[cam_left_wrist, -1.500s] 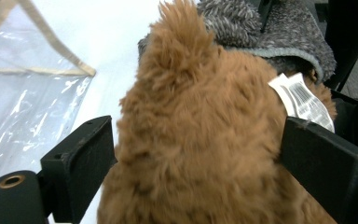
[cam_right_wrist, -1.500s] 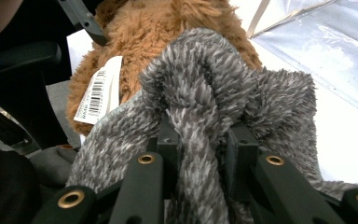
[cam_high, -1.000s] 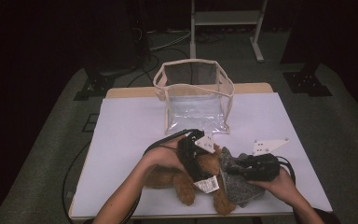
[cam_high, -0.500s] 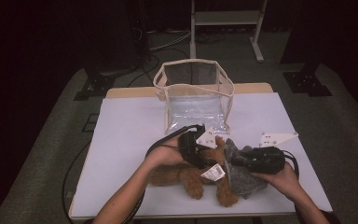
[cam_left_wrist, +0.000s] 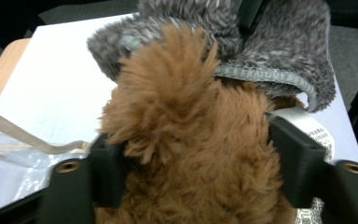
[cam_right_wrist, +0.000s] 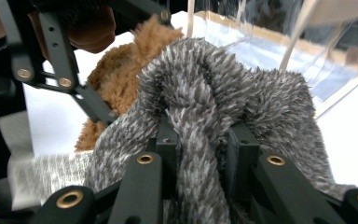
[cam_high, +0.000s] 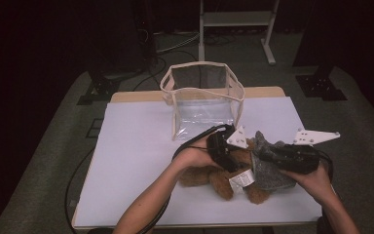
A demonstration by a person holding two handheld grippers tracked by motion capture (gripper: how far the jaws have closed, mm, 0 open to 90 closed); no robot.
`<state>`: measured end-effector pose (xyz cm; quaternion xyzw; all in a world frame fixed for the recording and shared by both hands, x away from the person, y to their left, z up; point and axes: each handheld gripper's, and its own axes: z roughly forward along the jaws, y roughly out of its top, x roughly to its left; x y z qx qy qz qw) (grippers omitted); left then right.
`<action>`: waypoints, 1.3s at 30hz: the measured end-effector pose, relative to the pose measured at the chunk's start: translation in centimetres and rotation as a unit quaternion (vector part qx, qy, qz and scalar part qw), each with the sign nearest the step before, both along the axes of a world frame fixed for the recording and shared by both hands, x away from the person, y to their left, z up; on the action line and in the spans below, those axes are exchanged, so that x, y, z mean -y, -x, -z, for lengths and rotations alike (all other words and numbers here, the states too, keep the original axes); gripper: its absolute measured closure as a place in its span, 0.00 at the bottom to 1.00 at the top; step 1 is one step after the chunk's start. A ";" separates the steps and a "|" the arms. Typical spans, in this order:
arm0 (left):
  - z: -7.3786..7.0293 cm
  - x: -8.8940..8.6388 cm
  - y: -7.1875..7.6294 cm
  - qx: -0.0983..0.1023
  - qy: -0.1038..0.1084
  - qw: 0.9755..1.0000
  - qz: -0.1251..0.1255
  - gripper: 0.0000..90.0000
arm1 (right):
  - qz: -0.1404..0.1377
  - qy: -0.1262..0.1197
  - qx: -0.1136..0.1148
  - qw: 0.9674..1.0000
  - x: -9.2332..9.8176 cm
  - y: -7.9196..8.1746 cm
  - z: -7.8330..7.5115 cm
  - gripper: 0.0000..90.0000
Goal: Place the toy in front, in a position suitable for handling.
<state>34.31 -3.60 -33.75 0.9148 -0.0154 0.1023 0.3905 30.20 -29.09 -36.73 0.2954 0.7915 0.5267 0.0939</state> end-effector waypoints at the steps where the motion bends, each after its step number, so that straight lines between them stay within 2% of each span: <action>1: -0.1 -0.3 -0.1 -0.002 0.007 1.000 -0.001 0.28 | 0.000 -0.007 -0.002 1.000 0.2 0.0 0.3 0.78; 3: -0.2 -1.1 -0.1 -0.004 0.016 1.000 -0.001 0.22 | 0.003 -0.017 -0.004 1.000 0.3 -0.1 0.6 0.78; 6: -0.2 -2.6 0.2 -0.006 0.032 0.999 0.000 0.20 | 0.003 -0.012 0.000 1.000 0.2 -0.1 0.4 0.78; 12: 0.5 -6.5 0.5 -0.008 0.064 0.998 -0.016 0.15 | 0.006 -0.007 0.001 1.000 0.0 -0.2 0.5 0.78; 18: 2.2 -10.8 0.3 -0.012 0.093 0.994 -0.053 0.12 | 0.009 -0.003 -0.001 1.000 -0.2 -0.2 0.6 0.78; 23: 4.0 -13.7 0.1 -0.016 0.121 0.990 -0.070 0.11 | 0.011 -0.002 -0.006 1.000 -0.3 -0.4 0.9 0.78; 26: 5.3 -14.9 -0.1 -0.021 0.128 0.988 -0.083 0.10 | 0.012 -0.001 -0.005 1.000 -0.3 -0.4 0.9 0.78; 29: 6.4 -15.6 -0.2 -0.026 0.138 0.986 -0.086 0.08 | 0.012 0.000 -0.005 1.000 -0.3 -0.4 0.9 0.78; 32: 7.8 -15.9 -0.4 -0.033 0.139 0.986 -0.084 0.06 | 0.013 0.002 -0.006 1.000 -0.3 -0.5 0.9 0.78; 35: 8.6 -16.4 -0.7 -0.051 0.153 0.983 -0.087 0.05 | 0.012 0.001 -0.006 1.000 -0.3 -0.5 1.0 0.77; 37: 8.9 -16.5 -0.8 -0.060 0.147 0.983 -0.091 0.03 | 0.010 0.002 -0.007 1.000 -0.2 -0.6 1.1 0.77; 39: 9.3 -16.5 -0.8 -0.062 0.139 0.984 -0.092 0.02 | 0.010 0.000 -0.009 1.000 -0.2 -0.7 1.2 0.77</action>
